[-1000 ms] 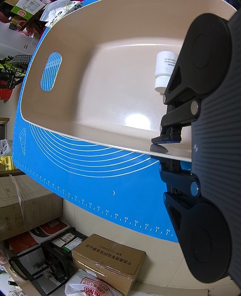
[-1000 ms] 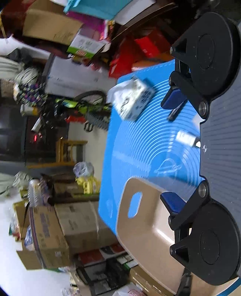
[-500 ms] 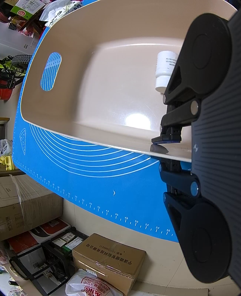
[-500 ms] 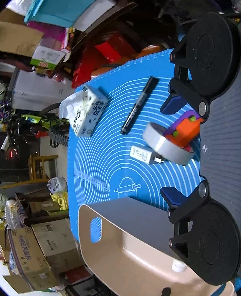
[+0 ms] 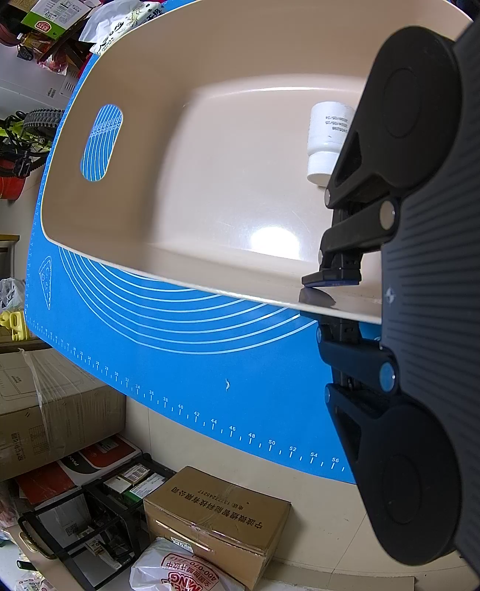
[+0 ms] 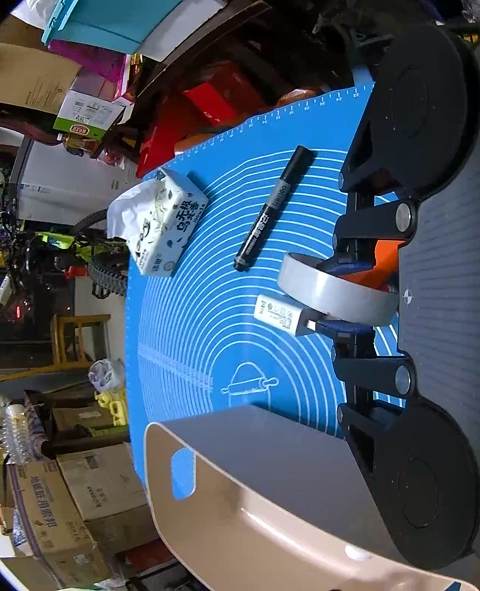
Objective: Organize rigid objects
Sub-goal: 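Grasp the white-and-red tape roll with the right gripper, then carry the tape roll into the basket and open the right gripper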
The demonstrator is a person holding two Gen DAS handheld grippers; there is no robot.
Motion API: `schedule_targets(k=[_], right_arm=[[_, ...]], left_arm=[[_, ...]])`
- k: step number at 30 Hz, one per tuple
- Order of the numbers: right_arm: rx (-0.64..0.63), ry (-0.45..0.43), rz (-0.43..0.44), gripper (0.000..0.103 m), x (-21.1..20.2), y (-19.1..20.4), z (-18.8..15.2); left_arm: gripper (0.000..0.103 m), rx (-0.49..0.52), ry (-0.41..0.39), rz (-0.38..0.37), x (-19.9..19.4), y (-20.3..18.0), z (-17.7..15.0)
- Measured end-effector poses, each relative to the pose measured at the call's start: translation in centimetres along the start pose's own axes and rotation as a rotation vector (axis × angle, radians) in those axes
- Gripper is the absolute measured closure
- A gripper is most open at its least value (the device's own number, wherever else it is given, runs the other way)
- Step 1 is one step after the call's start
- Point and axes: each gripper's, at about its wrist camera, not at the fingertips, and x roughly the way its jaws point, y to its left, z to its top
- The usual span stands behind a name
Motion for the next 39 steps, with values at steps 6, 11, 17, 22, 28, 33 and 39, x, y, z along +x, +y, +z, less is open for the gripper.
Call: schedule_targets(k=[6, 11, 17, 22, 28, 33, 39], right_arm=[[-0.007, -0.059, 0.005, 0.071, -1.6, 0.3, 0.8], [0.002, -0.119, 0.014, 0.073, -3.4, 0.4, 2.1], [0.0, -0.184, 0.041, 0.073, -5.4, 0.9, 3.7], [-0.029, -0.242, 0.088, 0.073, -7.1, 2.6, 5.2], [-0.072, -0.272, 0.154, 0.073, -8.0, 5.9, 6.8], [-0.123, -0.257, 0.204, 0.073, -7.6, 9.2, 7.1], [-0.17, -0.196, 0.258, 0.073, -6.1, 12.9, 6.3]], left_arm=[[0.091, 0.0, 0.0, -0.001, 0.0, 0.0, 0.0], [0.091, 0.0, 0.0, 0.0, 0.0, 0.0, 0.0], [0.091, 0.0, 0.0, 0.0, 0.0, 0.0, 0.0], [0.091, -0.001, 0.0, -0.001, 0.0, 0.1, 0.0], [0.091, -0.001, 0.0, -0.001, 0.0, 0.0, 0.0], [0.091, 0.0, 0.0, 0.001, 0.0, 0.0, 0.0], [0.091, 0.0, -0.001, 0.001, 0.1, 0.1, 0.0]])
